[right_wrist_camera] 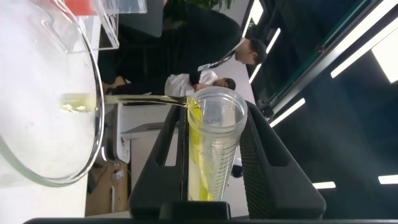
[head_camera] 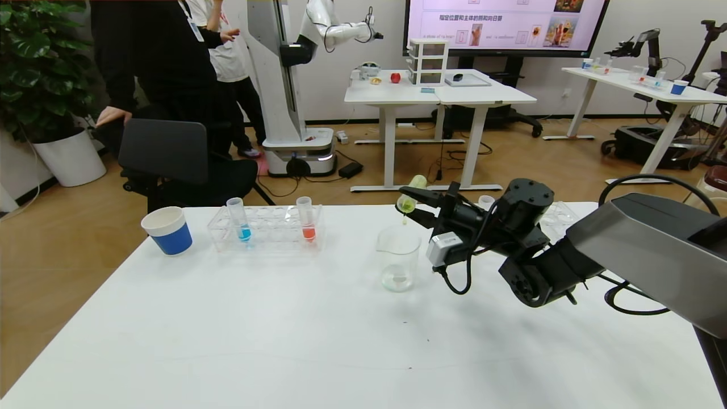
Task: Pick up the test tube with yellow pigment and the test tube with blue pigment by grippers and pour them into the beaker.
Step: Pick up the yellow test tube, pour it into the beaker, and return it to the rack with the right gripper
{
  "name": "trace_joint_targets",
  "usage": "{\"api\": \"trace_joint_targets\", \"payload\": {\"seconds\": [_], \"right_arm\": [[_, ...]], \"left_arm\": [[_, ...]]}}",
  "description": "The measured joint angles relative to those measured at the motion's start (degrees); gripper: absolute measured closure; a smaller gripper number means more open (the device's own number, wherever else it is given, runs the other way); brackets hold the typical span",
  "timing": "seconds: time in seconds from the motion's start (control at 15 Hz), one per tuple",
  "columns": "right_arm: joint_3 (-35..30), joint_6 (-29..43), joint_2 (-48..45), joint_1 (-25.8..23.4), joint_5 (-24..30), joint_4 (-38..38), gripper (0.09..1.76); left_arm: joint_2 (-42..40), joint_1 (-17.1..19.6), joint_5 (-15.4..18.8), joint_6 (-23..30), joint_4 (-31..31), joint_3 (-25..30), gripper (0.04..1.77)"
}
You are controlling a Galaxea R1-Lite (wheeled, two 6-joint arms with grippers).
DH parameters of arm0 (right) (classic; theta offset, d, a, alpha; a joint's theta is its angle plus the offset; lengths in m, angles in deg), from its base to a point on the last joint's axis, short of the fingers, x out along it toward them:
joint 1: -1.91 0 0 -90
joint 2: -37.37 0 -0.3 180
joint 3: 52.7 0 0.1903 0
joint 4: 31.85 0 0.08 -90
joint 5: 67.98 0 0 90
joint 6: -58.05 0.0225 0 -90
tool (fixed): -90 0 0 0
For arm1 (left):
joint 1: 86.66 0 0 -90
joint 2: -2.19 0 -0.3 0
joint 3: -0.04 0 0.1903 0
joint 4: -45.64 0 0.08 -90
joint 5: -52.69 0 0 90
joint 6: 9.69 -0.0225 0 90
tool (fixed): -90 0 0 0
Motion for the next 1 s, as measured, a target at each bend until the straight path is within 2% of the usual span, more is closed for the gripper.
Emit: {"api": "trace_joint_targets", "payload": {"seconds": [0.4, 1.0], "right_arm": [[-0.1, -7.9, 0.9, -0.1, 0.5, -0.1, 1.35], [-0.4, -18.6, 1.8, 0.9, 4.2, -1.1, 1.35]], "left_arm": [[0.0, 0.0, 0.0, 0.0, 0.0, 0.0, 0.06], [0.0, 0.0, 0.0, 0.0, 0.0, 0.0, 0.06]]}}
